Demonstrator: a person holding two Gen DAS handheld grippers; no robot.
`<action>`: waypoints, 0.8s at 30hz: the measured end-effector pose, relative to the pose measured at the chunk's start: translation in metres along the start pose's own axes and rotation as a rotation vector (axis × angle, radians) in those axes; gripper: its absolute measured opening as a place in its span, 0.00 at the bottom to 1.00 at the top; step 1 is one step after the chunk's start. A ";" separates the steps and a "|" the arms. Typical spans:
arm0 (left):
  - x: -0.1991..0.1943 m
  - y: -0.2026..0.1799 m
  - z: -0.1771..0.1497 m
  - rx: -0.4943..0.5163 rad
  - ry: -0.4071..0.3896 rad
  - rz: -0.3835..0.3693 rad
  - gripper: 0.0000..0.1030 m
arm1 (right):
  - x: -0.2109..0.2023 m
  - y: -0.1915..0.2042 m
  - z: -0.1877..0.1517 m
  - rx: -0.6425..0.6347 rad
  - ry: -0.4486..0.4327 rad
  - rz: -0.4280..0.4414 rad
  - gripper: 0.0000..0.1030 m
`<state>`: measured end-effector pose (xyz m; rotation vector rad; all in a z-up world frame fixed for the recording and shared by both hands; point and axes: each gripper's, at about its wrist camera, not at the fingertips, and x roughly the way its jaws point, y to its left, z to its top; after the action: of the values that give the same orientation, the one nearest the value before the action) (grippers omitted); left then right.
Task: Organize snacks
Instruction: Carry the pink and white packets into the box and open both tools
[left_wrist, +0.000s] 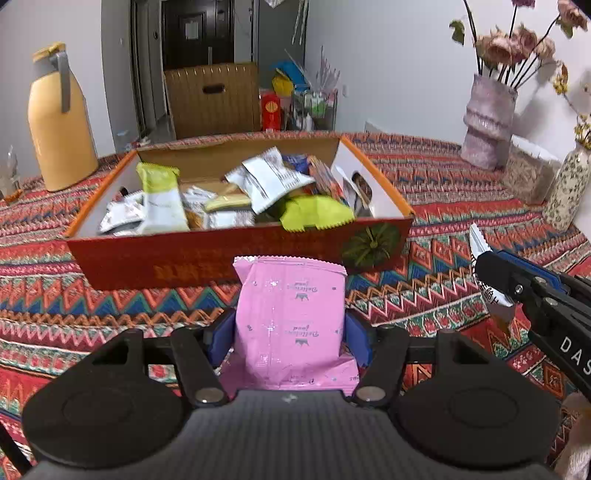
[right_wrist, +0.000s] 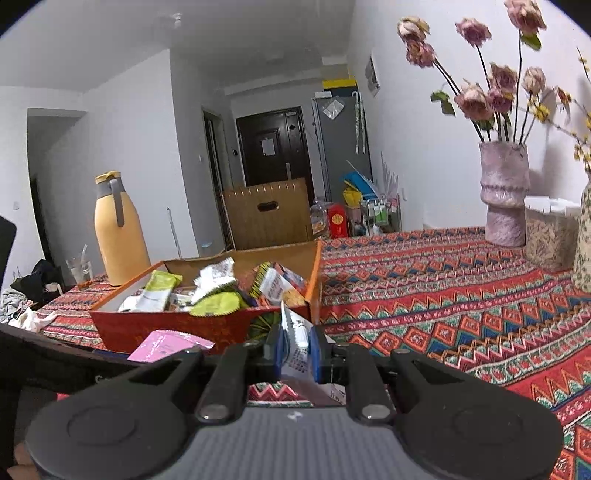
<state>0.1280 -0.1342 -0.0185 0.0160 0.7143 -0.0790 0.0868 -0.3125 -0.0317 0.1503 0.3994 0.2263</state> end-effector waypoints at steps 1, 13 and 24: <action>-0.004 0.003 0.001 -0.003 -0.011 0.000 0.62 | -0.001 0.003 0.002 -0.005 -0.005 0.002 0.14; -0.039 0.045 0.030 -0.012 -0.116 0.024 0.62 | 0.005 0.044 0.027 -0.039 -0.032 0.018 0.14; -0.033 0.088 0.059 -0.061 -0.154 0.058 0.62 | 0.040 0.074 0.054 -0.057 -0.036 0.020 0.14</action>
<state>0.1491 -0.0464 0.0467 -0.0272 0.5612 -0.0029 0.1301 -0.2367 0.0170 0.1021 0.3551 0.2541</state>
